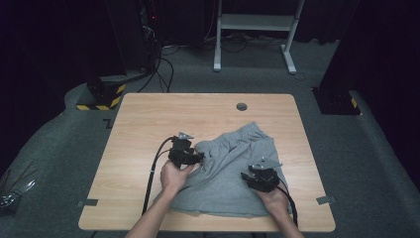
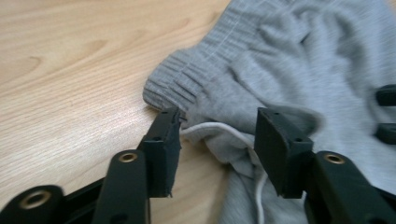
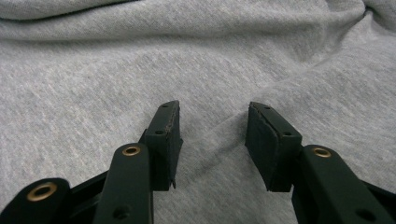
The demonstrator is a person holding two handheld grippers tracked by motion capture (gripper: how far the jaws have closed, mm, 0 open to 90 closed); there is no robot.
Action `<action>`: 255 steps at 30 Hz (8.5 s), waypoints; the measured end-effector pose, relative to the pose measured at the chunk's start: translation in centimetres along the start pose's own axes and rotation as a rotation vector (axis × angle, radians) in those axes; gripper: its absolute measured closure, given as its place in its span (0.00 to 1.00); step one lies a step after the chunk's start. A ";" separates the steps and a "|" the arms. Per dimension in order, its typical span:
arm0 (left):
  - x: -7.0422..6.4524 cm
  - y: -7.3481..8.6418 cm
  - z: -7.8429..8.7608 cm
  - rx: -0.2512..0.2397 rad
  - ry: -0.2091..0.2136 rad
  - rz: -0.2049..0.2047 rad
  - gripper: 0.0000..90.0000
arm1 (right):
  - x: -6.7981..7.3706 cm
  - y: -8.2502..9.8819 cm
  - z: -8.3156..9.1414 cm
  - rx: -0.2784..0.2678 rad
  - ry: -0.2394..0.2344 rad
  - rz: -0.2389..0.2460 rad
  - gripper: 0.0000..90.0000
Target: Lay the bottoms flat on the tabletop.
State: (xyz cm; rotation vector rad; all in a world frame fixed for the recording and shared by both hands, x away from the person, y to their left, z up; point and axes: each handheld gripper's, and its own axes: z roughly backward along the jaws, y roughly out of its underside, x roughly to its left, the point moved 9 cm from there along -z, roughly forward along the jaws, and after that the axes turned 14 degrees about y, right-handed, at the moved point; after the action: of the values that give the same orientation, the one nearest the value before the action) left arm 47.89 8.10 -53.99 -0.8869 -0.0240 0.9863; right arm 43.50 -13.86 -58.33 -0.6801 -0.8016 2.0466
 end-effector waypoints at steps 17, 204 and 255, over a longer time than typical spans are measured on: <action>0.7 0.6 -1.9 0.124 -0.099 -0.108 0.98 | 0.7 0.4 0.6 -0.006 -0.067 0.026 0.62; 4.3 9.3 10.0 -0.223 -0.183 0.006 0.38 | -9.0 3.2 6.6 -0.096 0.205 -0.294 0.49; 11.1 12.4 11.1 -0.168 -0.388 0.087 0.30 | -13.5 7.5 4.8 0.092 0.352 -0.317 0.40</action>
State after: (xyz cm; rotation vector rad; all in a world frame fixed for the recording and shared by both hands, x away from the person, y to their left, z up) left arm 41.15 26.25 -58.81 -0.8424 -0.4051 1.2393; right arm 43.49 -30.06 -58.33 -0.7798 -0.5659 1.6100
